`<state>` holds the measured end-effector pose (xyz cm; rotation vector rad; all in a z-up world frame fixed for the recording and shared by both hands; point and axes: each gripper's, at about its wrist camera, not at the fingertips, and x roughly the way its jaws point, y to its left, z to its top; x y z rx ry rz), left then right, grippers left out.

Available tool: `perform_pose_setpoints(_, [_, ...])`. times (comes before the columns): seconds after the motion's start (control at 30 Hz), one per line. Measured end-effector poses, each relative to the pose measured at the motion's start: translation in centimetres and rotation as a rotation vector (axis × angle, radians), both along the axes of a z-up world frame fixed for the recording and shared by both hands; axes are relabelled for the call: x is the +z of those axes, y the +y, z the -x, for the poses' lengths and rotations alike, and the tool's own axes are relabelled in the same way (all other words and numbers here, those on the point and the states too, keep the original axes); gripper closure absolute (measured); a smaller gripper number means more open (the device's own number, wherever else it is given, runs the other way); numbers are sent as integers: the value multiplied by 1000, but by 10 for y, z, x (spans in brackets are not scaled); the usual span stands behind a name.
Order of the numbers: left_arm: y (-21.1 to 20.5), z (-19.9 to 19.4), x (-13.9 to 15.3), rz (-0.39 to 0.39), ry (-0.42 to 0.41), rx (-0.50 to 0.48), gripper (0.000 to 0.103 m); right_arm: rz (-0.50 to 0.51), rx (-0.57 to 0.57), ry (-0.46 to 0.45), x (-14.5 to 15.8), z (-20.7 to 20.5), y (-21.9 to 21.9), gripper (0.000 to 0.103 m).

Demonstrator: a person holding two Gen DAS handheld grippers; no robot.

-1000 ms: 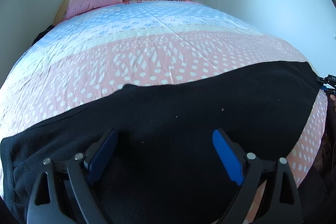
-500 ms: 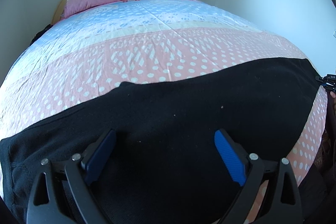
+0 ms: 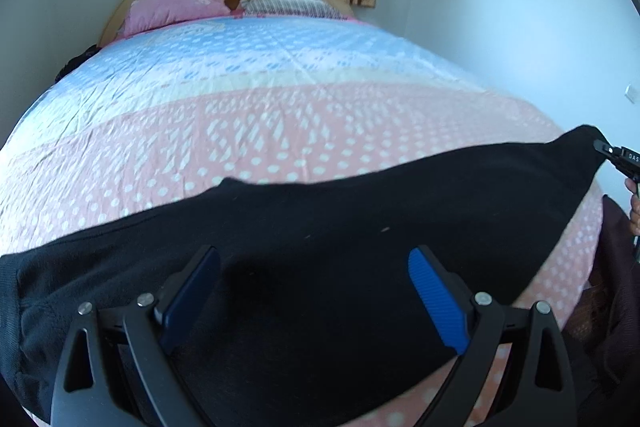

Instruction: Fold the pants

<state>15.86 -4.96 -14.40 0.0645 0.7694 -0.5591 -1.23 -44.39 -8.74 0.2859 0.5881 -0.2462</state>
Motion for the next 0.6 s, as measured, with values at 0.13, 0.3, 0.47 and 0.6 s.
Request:
perform_pose_setpoints(0.13, [-5,5,14,61,9,-42,5,72,123,23,6,-19,51,91])
perform_pose_setpoints(0.3, [-24,8,21,94,30,-106,5,135,243,120,-25,-38,97,90])
perform_pose_setpoints(0.47, [-56,13,24,77,40,-187,5,162,337,247,-71,-45,118,87])
perform_pose_setpoints(0.6, [-89,16,29,94,64,-263,5,87,399,197,-68,-39,112,69])
